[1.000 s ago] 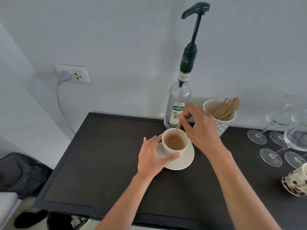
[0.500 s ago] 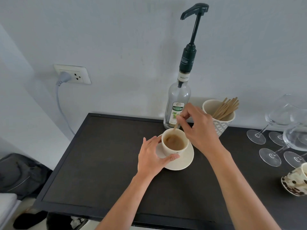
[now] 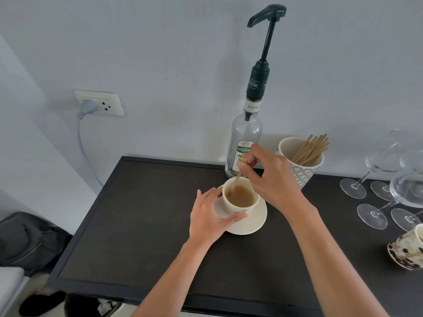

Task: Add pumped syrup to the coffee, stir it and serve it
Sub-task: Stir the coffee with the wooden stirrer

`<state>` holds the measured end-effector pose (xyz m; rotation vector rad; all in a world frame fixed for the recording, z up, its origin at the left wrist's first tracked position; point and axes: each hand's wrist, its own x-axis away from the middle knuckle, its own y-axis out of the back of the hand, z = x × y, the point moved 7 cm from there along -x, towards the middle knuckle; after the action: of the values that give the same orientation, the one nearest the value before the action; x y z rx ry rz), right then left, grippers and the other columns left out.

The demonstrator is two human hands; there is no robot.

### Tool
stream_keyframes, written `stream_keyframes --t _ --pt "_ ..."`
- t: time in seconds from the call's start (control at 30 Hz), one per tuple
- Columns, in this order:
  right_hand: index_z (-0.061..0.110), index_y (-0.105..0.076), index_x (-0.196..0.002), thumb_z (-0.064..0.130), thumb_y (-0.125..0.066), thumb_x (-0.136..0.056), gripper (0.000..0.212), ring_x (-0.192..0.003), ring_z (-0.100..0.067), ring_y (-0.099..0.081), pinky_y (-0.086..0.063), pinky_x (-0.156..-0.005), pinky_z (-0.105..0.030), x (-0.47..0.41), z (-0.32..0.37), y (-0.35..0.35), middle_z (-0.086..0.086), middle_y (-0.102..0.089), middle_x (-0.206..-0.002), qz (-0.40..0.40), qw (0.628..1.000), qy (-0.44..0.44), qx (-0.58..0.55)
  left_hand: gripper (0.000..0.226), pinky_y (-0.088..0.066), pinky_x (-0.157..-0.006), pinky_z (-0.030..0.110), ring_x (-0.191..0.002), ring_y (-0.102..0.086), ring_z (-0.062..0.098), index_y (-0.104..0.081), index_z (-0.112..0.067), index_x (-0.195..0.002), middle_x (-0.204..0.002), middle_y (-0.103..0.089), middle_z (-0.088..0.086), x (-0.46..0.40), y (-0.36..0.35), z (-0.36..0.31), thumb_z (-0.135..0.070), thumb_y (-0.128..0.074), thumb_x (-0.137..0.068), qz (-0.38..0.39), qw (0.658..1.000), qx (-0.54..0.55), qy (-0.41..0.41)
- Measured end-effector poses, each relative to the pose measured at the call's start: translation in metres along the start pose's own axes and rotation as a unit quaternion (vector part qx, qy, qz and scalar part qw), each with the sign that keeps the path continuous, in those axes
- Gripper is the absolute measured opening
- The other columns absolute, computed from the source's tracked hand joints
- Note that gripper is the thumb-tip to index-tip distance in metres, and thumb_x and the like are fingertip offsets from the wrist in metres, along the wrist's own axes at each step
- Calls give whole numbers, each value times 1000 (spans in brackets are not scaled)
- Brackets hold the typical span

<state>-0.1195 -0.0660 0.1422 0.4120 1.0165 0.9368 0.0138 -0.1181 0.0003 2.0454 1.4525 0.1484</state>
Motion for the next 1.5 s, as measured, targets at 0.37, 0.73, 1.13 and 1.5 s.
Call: stream_keyframes --t 0.37,0.73,1.13,1.5 --pt "9 -50 -84 6 -61 -91 14 -65 -26 -54 -49 -60 -44 -3 -4 6 -4 -55 -68 -13 997 9 70 89 -29 -114 53 -111 3 -35 -60 -24 -124 -131 -60 -6 0 0 3 -79 -67 -54 -2 1000 1 4" --pt "15 -48 -79 10 -68 -90 23 -72 -15 -64 -50 -66 -28 -1 -3 1 3 -64 -69 32 999 -16 -7 87 -25 -117 48 -127 -26 -14 -59 -29 -123 -128 -61 -10 0 -1 2 -83 -66 -55 -1 1000 -12 -7" --pt "9 -49 -82 6 -66 -91 19 -68 -27 -64 -50 -59 -44 -2 -8 9 -4 -60 -69 -30 999 2 31 85 -30 -114 51 -111 0 -34 -60 -27 -124 -128 -60 -9 -1 -2 4 -77 -71 -56 4 1000 -7 0" --pt "8 -50 -81 3 -65 -89 18 -67 -21 -54 -48 -62 -40 2 -10 3 -4 -56 -69 -11 1000 -12 1 84 -26 -116 48 -115 -3 -33 -59 -27 -126 -131 -59 -8 -1 -1 3 -71 -76 -57 -1 1000 -8 1"
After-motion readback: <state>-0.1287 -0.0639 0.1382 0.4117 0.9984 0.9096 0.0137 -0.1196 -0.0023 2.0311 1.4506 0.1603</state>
